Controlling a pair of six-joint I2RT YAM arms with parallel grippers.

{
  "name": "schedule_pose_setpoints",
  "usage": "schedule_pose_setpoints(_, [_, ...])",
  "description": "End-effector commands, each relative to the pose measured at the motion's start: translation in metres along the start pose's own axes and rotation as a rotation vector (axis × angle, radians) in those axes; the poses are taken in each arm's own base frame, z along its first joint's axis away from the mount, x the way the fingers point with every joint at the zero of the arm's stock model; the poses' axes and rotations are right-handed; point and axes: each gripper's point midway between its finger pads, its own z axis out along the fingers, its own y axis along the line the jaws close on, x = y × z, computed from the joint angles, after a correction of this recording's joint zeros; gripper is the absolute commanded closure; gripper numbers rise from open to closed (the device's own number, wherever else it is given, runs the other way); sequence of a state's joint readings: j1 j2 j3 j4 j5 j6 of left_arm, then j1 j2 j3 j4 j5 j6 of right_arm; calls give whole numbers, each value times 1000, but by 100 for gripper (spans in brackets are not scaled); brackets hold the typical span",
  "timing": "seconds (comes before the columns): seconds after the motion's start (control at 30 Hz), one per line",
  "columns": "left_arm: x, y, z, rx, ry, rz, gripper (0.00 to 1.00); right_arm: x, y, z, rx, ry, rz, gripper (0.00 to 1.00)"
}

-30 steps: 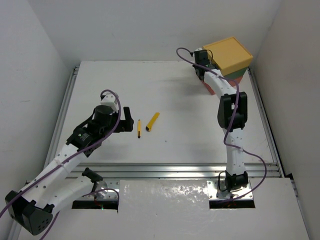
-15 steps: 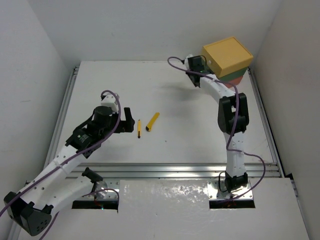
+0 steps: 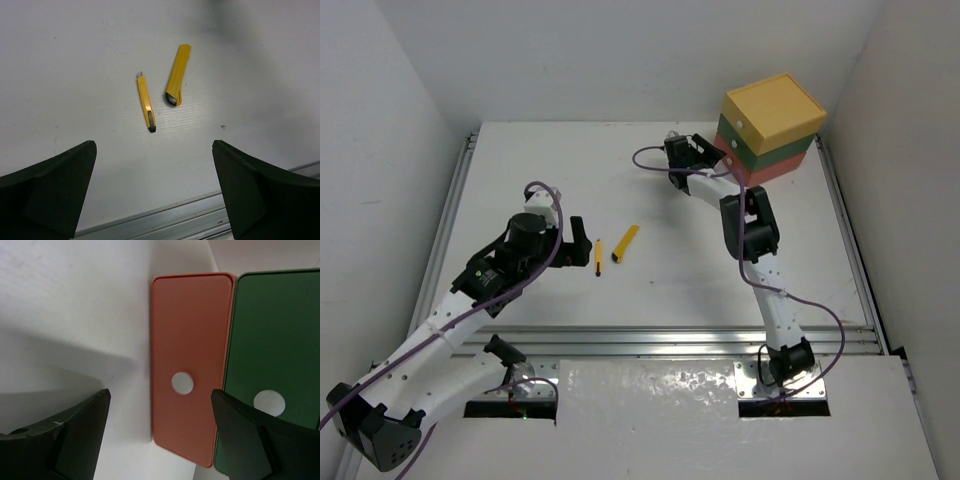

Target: Sort the tools into containers

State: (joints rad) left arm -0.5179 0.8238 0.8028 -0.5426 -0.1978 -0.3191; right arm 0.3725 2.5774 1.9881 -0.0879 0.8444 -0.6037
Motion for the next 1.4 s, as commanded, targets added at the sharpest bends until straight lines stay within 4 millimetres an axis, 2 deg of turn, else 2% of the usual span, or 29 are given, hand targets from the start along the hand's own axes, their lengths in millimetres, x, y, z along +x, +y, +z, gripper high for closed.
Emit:
schedule_pose_setpoints(0.0, [-12, -9, -2, 40, -49, 4, 0, -10, -24, 10, 106, -6, -25, 18])
schedule_pose_setpoints(0.13, [-12, -11, -3, 48, -49, 5, 0, -8, -19, 21, 125, -2, -52, 23])
schedule_pose_setpoints(0.3, [-13, -12, -5, 52, -56, 5, 0, 11, -6, 39, 122, 50, -99, 27])
schedule_pose_setpoints(0.57, [-13, -15, -6, 65, -58, 9, 0, 28, -11, 49, 165, 91, -125, 34])
schedule_pose_setpoints(0.7, [-14, -15, -7, 68, -62, 9, 0, 29, -12, 49, 168, 92, -124, 39])
schedule_pose_setpoints(0.73, [-14, -16, -7, 71, -61, 10, 0, 29, -14, 49, 174, 91, -116, 44])
schedule_pose_setpoints(0.83, [-13, -16, -7, 70, -60, 11, 0, 30, -15, 47, 179, 94, -119, 44])
schedule_pose_setpoints(1.1, [-14, -17, -8, 77, -62, 12, 0, 33, -34, 37, 237, 92, -98, 51])
schedule_pose_setpoints(1.2, [-13, -18, -8, 80, -61, 13, 0, 33, -35, 38, 246, 90, -98, 55])
schedule_pose_setpoints(1.3, [-13, -19, -9, 83, -62, 14, 0, 32, -43, 38, 289, 89, -106, 55])
schedule_pose_setpoints(1.37, [-13, -19, -9, 85, -63, 15, 0, 33, -43, 39, 291, 90, -93, 62])
